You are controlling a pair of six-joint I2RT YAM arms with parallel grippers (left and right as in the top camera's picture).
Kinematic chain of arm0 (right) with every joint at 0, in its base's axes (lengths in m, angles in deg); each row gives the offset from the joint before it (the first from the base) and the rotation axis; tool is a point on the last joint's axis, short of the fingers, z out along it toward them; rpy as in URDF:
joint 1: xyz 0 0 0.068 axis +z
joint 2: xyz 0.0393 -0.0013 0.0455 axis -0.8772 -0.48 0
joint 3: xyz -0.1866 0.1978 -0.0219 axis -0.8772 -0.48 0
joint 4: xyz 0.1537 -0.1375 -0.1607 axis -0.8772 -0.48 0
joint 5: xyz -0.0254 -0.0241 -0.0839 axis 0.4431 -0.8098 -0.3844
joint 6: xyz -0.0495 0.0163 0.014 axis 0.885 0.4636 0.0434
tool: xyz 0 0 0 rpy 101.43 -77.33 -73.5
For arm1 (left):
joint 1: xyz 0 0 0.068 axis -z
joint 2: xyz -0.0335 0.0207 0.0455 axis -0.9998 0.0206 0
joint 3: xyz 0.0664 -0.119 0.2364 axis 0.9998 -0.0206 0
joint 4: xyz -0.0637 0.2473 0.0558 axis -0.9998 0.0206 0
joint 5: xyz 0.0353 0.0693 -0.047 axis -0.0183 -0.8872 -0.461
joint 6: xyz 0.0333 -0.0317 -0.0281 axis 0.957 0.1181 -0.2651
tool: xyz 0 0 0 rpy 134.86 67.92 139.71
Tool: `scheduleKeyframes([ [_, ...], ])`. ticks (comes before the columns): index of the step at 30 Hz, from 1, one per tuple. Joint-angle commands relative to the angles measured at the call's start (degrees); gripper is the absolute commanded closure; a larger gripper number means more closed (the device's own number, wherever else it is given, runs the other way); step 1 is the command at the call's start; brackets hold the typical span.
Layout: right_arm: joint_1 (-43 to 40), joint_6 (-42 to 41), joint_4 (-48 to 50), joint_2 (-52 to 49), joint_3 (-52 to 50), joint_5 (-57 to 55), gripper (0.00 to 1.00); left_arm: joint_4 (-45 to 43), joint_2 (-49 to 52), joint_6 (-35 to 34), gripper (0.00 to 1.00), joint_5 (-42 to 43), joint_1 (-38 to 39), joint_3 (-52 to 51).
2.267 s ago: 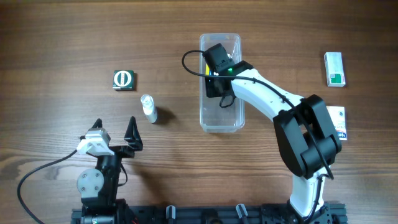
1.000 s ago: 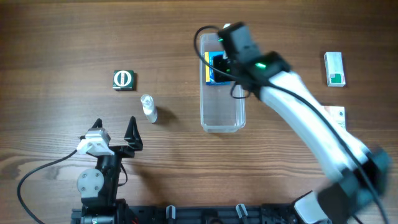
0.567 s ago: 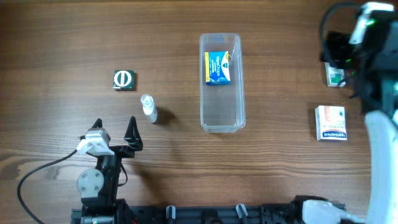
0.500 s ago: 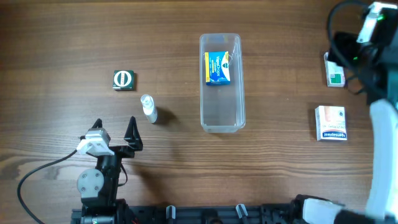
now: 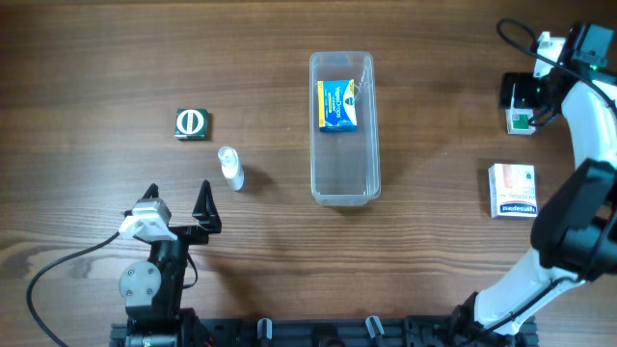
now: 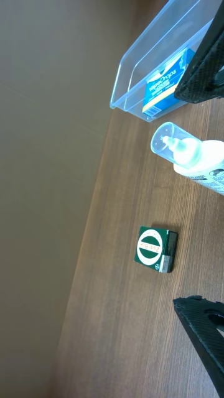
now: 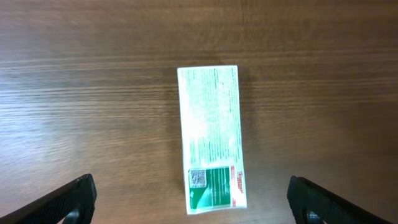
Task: Pack container
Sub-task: 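Lower and grasp the white-green medicine box with the right gripper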
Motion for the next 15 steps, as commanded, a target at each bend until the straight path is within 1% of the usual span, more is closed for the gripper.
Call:
scheduleKeyframes([
  [1, -1.33, 2.23, 1.62, -4.00, 0.17, -0.31, 0.00, 0.13, -0.42, 0.92, 0.00, 0.68, -0.48, -0.37],
  [15, -2.84, 3.74, 3.89, -10.73, 0.17, 4.20, 0.00, 0.13, -0.42, 0.92, 0.00, 0.68, -0.48, -0.37],
])
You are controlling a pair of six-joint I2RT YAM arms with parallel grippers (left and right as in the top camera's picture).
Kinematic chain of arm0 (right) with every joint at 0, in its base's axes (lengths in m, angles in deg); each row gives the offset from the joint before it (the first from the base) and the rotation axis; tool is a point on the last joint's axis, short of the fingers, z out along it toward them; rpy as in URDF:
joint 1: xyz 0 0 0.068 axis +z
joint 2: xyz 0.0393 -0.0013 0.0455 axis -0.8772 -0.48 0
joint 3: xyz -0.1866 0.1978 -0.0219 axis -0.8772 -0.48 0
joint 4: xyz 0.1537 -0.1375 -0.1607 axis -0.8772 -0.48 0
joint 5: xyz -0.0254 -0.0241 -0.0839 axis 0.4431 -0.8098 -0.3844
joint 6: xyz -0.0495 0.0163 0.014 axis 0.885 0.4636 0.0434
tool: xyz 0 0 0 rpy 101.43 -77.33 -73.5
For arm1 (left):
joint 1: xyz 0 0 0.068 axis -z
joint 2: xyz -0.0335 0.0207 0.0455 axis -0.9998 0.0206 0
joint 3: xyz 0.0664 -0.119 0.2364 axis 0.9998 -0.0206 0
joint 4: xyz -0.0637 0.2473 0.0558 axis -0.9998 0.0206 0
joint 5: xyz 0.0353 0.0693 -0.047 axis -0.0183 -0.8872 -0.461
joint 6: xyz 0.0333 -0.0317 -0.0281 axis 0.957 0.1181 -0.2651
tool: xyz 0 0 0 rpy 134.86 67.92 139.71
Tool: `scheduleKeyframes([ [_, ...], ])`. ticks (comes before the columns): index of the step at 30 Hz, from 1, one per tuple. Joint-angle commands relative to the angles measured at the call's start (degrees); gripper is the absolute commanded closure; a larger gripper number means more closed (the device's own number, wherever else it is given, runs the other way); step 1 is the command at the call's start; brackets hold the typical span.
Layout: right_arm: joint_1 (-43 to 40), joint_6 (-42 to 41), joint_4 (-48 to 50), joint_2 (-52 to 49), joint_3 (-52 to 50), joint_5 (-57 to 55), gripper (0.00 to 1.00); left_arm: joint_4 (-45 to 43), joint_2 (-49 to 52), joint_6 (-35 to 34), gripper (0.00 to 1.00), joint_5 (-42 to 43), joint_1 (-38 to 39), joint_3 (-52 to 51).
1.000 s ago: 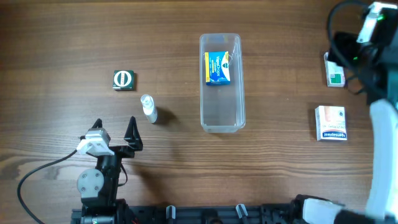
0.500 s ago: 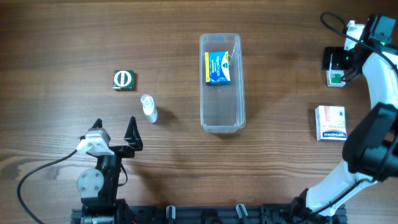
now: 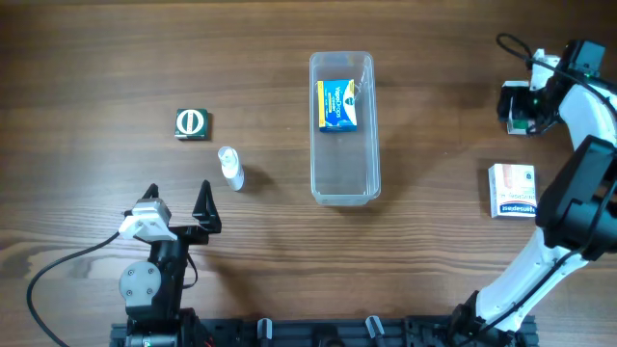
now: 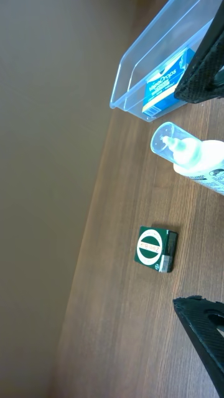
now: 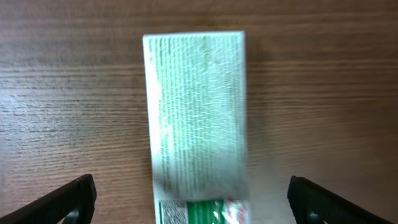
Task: Pack container
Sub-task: 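Lower and grasp the white-green medicine box with the right gripper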
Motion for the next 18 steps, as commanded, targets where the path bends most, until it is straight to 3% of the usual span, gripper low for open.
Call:
scheduleKeyframes([
  [1, -0.13, 1.16, 0.72, -2.32, 0.15, 2.03, 0.01, 0.13, -0.42, 0.92, 0.00, 0.68, -0.48, -0.37],
  [9, -0.15, 1.18, 1.16, -3.63, 0.15, 2.01, 0.01, 0.13, -0.42, 0.92, 0.00, 0.68, -0.48, -0.37],
  [18, -0.15, 1.16, 1.73, -4.55, 0.15, 2.01, 0.09, 0.13, -0.42, 0.92, 0.00, 0.68, -0.48, -0.37],
])
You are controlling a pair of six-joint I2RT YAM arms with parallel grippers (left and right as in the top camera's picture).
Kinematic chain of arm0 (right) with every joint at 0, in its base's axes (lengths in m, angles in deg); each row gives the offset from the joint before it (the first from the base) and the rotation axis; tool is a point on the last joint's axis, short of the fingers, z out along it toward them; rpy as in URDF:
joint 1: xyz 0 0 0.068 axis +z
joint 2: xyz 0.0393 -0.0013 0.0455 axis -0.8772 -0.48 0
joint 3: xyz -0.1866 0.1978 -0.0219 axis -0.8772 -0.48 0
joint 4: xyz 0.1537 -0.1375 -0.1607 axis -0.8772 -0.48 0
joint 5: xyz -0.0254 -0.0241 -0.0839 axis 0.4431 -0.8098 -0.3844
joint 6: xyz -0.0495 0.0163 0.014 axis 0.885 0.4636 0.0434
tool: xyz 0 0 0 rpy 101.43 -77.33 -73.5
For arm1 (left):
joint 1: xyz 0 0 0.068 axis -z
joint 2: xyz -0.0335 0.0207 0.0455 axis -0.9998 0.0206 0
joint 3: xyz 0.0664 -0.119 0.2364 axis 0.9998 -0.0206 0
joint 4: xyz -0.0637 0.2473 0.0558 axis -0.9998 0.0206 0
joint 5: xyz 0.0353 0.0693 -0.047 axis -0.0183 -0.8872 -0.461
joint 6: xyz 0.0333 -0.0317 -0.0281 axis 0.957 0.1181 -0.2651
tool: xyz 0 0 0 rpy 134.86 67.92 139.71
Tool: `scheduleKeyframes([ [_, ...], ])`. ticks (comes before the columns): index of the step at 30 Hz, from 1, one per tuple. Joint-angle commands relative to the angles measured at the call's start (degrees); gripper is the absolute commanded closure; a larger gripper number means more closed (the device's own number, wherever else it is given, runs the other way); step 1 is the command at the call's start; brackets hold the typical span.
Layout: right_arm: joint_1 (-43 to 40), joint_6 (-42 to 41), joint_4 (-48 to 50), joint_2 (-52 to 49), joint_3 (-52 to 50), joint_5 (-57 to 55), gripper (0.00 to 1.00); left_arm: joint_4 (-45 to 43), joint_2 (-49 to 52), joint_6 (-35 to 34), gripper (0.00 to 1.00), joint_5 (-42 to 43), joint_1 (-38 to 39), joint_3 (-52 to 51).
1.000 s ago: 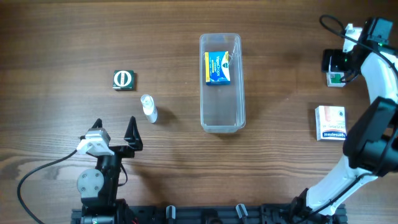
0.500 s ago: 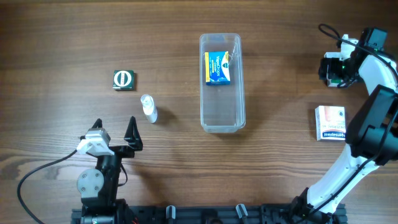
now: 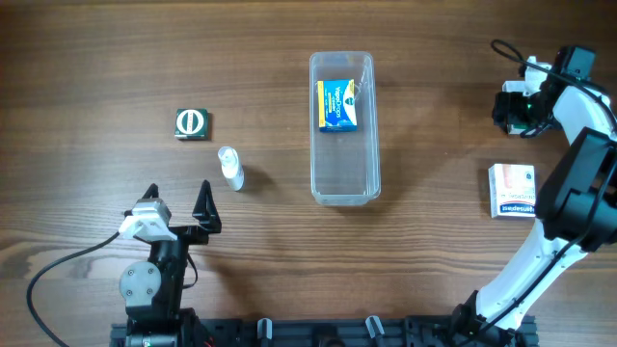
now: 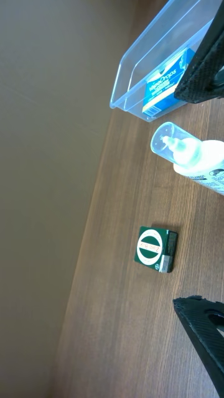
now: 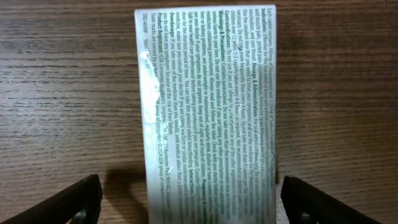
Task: Pack container
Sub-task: 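Lower and grasp the white-green medicine box with the right gripper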
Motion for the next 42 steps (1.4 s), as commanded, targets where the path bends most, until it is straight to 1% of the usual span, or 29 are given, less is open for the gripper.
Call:
scheduleKeyframes([
  [1, -0.13, 0.94, 0.33, -1.62, 0.17, 1.36, 0.10, 0.13, -0.42, 0.94, 0.00, 0.68, -0.48, -0.37],
  [3, -0.13, 0.85, 0.46, -1.86, 0.15, 1.36, 0.11, 0.13, -0.42, 0.94, 0.00, 0.68, -0.48, -0.37],
  [5, -0.13, 0.68, 0.72, -1.86, 0.17, 0.83, 0.18, 0.13, -0.42, 0.94, 0.00, 0.68, -0.48, -0.37],
  [8, -0.13, 0.04, 0.72, -1.86, 0.17, -0.50, 0.24, 0.13, -0.42, 0.94, 0.00, 0.68, -0.48, -0.37],
  [10, -0.13, -0.68, 0.76, -1.77, 0.17, -0.57, 0.26, 0.13, -0.42, 0.94, 0.00, 0.68, -0.48, -0.37],
  [13, -0.07, -1.77, 0.33, -0.85, 0.94, -0.55, 0.33, 0.13, -0.42, 0.94, 0.00, 0.68, -0.48, -0.37],
  [14, -0.07, -2.32, 0.07, -0.46, 1.36, -0.48, 0.34, 0.13, -0.42, 0.94, 0.00, 0.68, -0.48, -0.37],
  [17, -0.07, -2.97, -2.69, 0.72, 4.28, 0.09, 0.39, 0.13, -0.42, 0.96, 0.00, 0.68, -0.48, -0.37],
  [18, 0.00, -3.80, -4.81, 0.92, 6.62, 0.26, 0.43, 0.13, -0.42, 0.94, 0.00, 0.68, -0.48, -0.37],
  [20, 0.04, -4.17, -5.75, 0.92, 7.41, 0.55, 0.44, 0.13, -0.42, 0.94, 0.00, 0.68, -0.48, -0.37],
  [22, 0.04, -5.25, -5.90, 1.03, 7.41, 0.52, 0.48, 0.13, -0.42, 0.94, 0.00, 0.68, -0.48, -0.37],
  [28, 0.04, -6.67, -5.95, 1.03, 7.41, 0.55, 0.48, 0.13, -0.42, 0.94, 0.00, 0.68, -0.48, -0.37],
  [31, 0.04, -6.88, -6.16, 1.62, 7.41, 3.50, 0.48, 0.13, -0.42, 0.94, 0.00, 0.68, -0.48, -0.37],
  [33, 0.11, -8.52, -6.14, 2.99, 7.41, 5.20, 0.48, 0.13, -0.42, 0.94, 0.00, 0.68, -0.48, -0.37],
  [38, 2.34, -9.94, -6.34, 13.03, 7.43, 11.82, 0.49, 0.13, -0.42, 0.94, 0.00, 0.68, -0.48, -0.37],
  [42, 7.06, -12.87, -10.01, 24.55, 7.43, 14.95, 0.49, 0.13, -0.42, 0.94, 0.00, 0.68, -0.48, -0.37],
])
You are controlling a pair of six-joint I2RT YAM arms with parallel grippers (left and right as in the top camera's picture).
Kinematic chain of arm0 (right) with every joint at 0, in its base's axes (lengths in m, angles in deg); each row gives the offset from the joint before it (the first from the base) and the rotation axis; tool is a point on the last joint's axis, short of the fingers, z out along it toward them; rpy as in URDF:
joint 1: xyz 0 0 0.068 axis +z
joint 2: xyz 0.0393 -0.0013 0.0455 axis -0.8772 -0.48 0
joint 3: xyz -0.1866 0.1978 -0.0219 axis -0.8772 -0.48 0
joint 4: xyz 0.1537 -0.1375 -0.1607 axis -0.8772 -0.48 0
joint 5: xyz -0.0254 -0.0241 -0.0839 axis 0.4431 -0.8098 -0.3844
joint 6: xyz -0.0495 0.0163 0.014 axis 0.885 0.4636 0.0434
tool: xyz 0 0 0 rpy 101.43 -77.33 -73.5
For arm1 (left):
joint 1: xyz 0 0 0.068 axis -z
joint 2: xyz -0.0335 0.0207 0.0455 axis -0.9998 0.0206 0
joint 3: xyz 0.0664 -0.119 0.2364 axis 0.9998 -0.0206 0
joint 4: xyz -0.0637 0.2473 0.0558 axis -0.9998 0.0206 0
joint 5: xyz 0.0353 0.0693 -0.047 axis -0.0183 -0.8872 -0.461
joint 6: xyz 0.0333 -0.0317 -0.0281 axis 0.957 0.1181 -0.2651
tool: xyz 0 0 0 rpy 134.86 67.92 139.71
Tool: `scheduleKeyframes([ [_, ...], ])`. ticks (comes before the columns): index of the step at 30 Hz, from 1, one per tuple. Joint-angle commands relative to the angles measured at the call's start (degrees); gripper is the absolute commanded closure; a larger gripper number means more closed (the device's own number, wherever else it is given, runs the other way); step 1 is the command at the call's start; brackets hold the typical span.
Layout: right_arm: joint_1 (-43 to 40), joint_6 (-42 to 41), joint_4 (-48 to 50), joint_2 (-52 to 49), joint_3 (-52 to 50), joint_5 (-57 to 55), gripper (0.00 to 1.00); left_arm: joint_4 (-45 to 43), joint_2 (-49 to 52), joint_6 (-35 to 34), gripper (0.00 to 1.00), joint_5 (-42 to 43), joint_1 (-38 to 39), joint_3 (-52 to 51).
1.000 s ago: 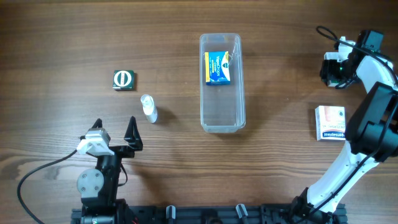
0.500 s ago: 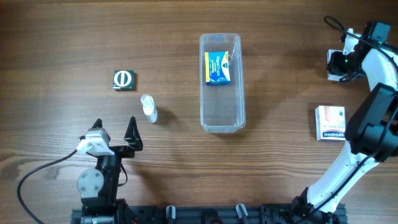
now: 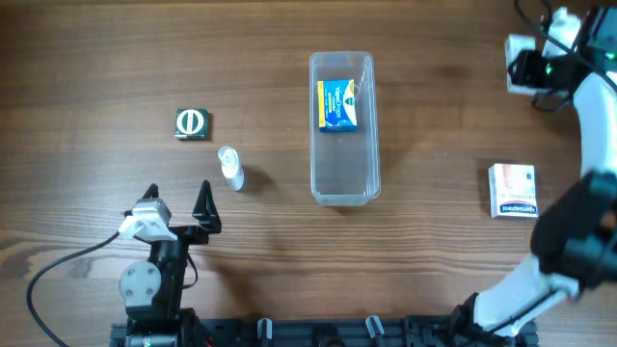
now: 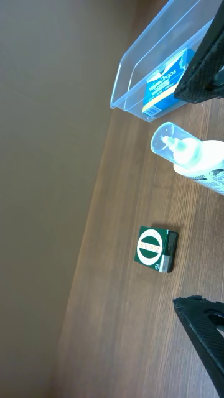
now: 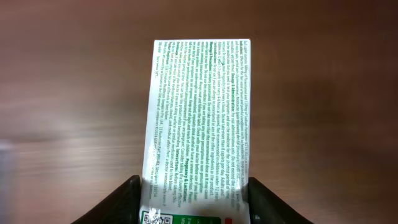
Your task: Pack container
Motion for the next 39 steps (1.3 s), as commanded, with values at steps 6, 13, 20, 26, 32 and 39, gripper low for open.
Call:
scheduleKeyframes([
  [6, 15.15, -8.59, -9.55, 20.41, 0.98, 3.58, 0.48, 0.13, -0.42, 0.92, 0.00, 0.68, -0.48, -0.37],
  [13, 22.86, -13.42, -12.63, 20.24, 0.94, -5.86, 0.41, 0.13, -0.42, 0.92, 0.00, 0.68, -0.48, -0.37],
  [20, 19.26, -12.94, -12.83, 16.39, -0.94, -8.59, 0.40, 0.13, -0.42, 0.92, 0.00, 0.68, -0.48, -0.37],
  [26, 16.52, -12.52, -16.57, 15.98, -0.94, -15.32, 0.31, 0.13, -0.42, 0.92, 0.00, 0.68, -0.48, -0.37],
  [32, 10.14, -12.48, -31.12, 15.98, -1.05, -18.34, 0.25, 0.13, -0.42, 0.92, 0.00, 0.68, -0.48, -0.37],
  [39, 2.05, -11.45, -31.78, 15.98, -11.63, -18.43, 0.14, 0.13, -0.42, 0.92, 0.00, 0.68, -0.48, -0.37],
])
